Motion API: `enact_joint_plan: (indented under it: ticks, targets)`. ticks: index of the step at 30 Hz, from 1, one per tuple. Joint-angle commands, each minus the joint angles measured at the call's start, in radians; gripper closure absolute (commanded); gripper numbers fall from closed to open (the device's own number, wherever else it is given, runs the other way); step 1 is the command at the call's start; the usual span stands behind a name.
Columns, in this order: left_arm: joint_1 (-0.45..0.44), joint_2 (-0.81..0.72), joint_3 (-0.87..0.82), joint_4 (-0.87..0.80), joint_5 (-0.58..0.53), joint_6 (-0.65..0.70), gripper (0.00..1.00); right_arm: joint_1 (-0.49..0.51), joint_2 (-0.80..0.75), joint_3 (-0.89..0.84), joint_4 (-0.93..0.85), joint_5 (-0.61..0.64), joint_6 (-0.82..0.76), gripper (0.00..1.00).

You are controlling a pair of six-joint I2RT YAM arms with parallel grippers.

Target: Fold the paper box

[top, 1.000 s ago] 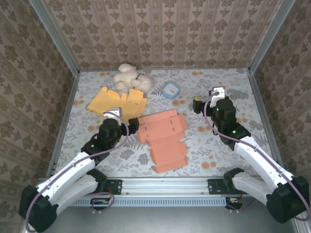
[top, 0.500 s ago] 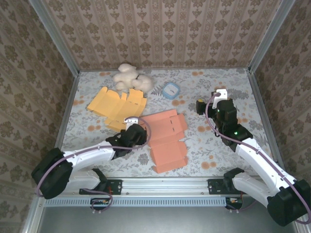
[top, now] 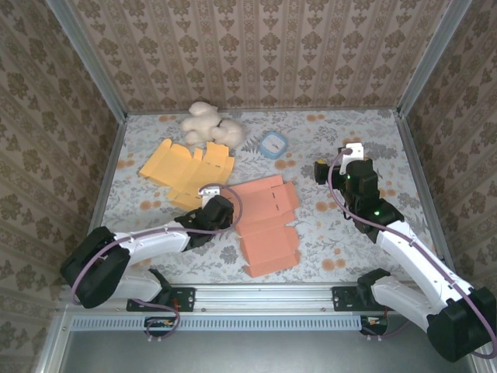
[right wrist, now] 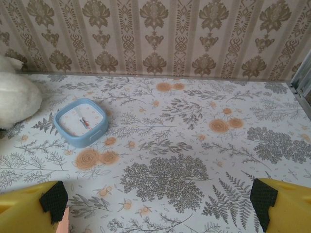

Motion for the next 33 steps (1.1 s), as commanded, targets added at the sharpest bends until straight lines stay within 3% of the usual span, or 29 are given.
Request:
enact_joint_plan:
  ticks: [1,6,12,20,24,29,33]
  targets:
    - [0.005,0.023,0.035,0.034,0.008,-0.014,0.52,0.003,0.008,0.036,-0.018,0.029,0.005,0.00]
    - [0.006,0.057,0.047,0.061,0.003,-0.011,0.64,0.004,0.023,0.039,-0.017,0.026,0.013,0.00]
    - [0.007,0.090,0.065,0.104,0.011,0.013,1.00,0.006,0.027,0.041,0.000,-0.070,0.003,0.00]
    - [0.008,0.057,0.128,0.238,0.015,0.186,1.00,0.017,-0.006,0.031,0.014,-0.236,-0.022,0.00]
    - [0.010,0.016,0.154,0.331,0.008,0.331,1.00,0.017,-0.018,0.081,-0.081,-0.328,-0.003,0.00]
    - [0.012,-0.006,0.140,0.543,0.078,0.544,1.00,0.017,-0.017,0.164,-0.156,-0.409,-0.025,0.11]
    - [0.013,0.019,0.115,0.742,0.207,0.696,1.00,0.017,0.037,0.266,-0.190,-0.376,-0.144,0.21]
